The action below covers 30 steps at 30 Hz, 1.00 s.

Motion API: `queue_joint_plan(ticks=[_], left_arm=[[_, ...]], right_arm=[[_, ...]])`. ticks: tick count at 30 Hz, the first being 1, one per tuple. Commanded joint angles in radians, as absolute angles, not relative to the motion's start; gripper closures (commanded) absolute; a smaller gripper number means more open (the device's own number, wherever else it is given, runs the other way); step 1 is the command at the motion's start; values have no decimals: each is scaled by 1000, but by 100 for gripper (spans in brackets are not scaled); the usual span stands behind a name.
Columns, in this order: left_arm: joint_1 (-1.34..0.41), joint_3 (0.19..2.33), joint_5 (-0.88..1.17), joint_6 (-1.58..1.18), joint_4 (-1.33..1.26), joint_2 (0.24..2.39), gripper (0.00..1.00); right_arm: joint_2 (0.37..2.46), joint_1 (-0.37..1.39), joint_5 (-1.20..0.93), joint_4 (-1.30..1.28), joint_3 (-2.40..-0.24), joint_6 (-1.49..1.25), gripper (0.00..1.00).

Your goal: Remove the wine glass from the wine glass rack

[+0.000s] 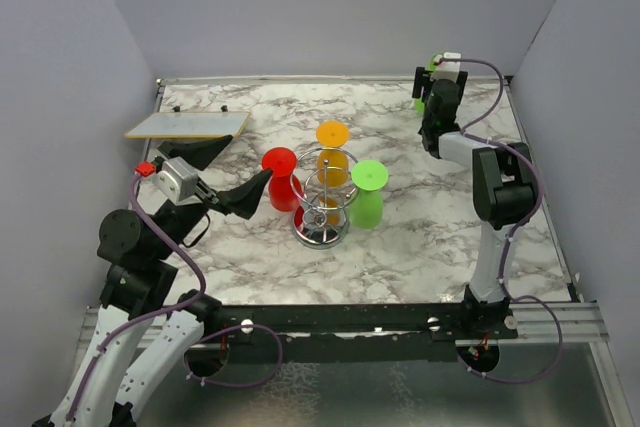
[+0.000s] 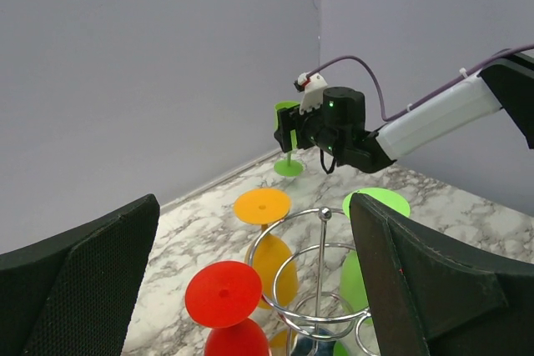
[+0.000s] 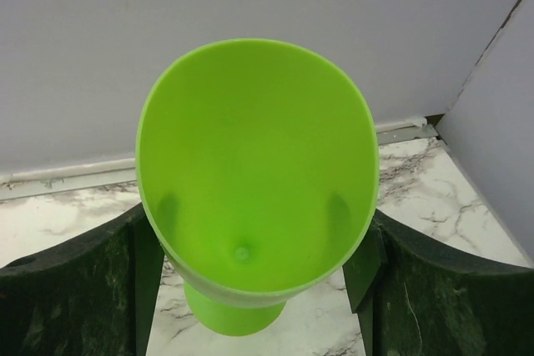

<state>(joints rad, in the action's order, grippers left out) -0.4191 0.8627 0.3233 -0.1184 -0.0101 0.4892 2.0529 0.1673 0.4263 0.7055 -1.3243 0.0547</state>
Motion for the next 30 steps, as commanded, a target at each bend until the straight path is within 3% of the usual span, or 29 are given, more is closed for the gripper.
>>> queue_joint_plan(ticks=[1, 18, 30], left_arm=[[-421, 853, 300, -142, -8, 481, 1], [-421, 853, 302, -149, 14, 453, 1], [-421, 861, 287, -170, 34, 438, 1]], right_arm=[[2082, 169, 381, 789, -1309, 38, 27], [2184, 167, 377, 847, -1317, 86, 23], [2163, 166, 392, 833, -1297, 74, 10]])
